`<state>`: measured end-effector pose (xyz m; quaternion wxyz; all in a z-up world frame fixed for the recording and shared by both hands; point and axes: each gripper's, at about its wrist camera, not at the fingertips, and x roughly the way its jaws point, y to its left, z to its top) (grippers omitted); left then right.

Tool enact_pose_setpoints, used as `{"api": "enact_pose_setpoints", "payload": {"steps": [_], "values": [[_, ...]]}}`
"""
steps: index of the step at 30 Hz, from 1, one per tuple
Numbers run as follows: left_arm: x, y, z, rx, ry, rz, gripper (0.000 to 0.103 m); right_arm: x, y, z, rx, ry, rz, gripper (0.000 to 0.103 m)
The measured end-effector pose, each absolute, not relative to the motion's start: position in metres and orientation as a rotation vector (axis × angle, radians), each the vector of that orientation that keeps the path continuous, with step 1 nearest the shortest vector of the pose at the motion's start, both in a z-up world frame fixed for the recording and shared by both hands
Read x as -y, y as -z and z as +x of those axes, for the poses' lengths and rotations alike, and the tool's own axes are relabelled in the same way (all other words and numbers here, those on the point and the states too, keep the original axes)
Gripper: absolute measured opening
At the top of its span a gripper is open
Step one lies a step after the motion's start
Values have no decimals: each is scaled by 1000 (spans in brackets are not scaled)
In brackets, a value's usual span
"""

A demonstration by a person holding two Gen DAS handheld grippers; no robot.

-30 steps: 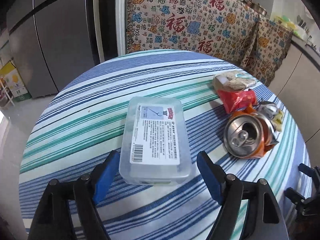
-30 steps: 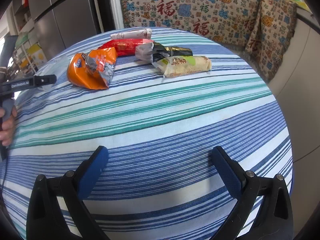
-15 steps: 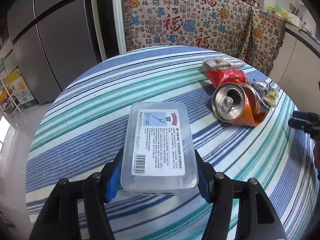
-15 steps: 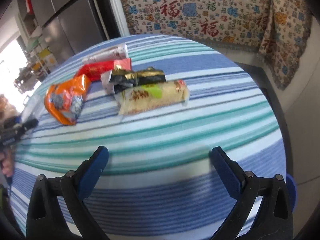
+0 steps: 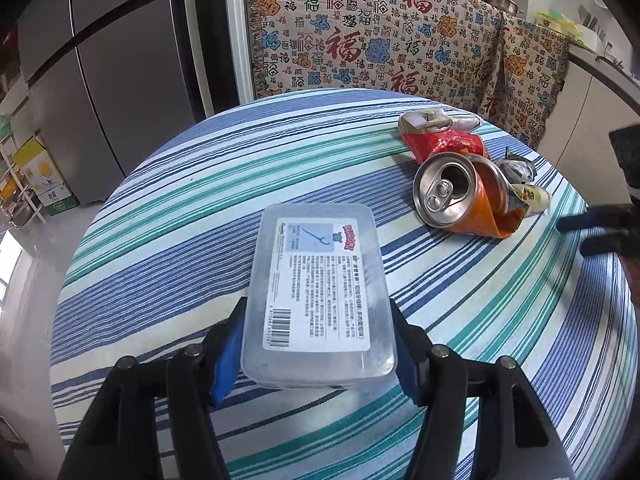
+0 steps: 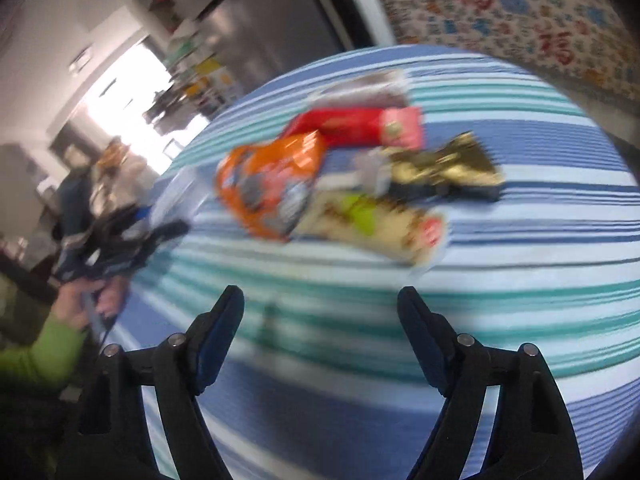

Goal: Collect trash
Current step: 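Grasp the cream snack bar with the right gripper while the left holds the box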

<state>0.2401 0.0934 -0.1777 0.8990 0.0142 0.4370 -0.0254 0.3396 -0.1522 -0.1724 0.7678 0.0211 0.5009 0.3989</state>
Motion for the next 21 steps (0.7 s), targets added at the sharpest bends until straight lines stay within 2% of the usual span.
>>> {"api": "enact_pose_setpoints", "payload": {"steps": [2, 5, 8, 12, 14, 15, 16, 19, 21], "values": [[-93, 178, 240, -904, 54, 26, 65, 134, 169, 306, -1100, -970, -47, 81], [-93, 178, 240, -904, 50, 29, 65, 125, 159, 291, -1004, -871, -206, 81], [-94, 178, 239, -904, 43, 26, 65, 133, 154, 328, -925, -641, -259, 85], [-92, 179, 234, -904, 37, 24, 65, 138, 170, 382, -996, -589, -251, 85], [-92, 178, 234, -904, 37, 24, 65, 133, 177, 391, -1009, -622, -233, 79], [-91, 179, 233, -903, 37, 24, 65, 131, 179, 391, -1014, -639, -223, 70], [-92, 179, 233, -903, 39, 24, 65, 128, 181, 390, -1016, -644, -221, 53], [-91, 179, 227, -903, 43, 25, 65, 120, 180, 371, -1033, -626, -226, 39], [-91, 179, 224, -903, 43, 27, 65, 118, 177, 348, -1062, -605, -217, 35]]}}
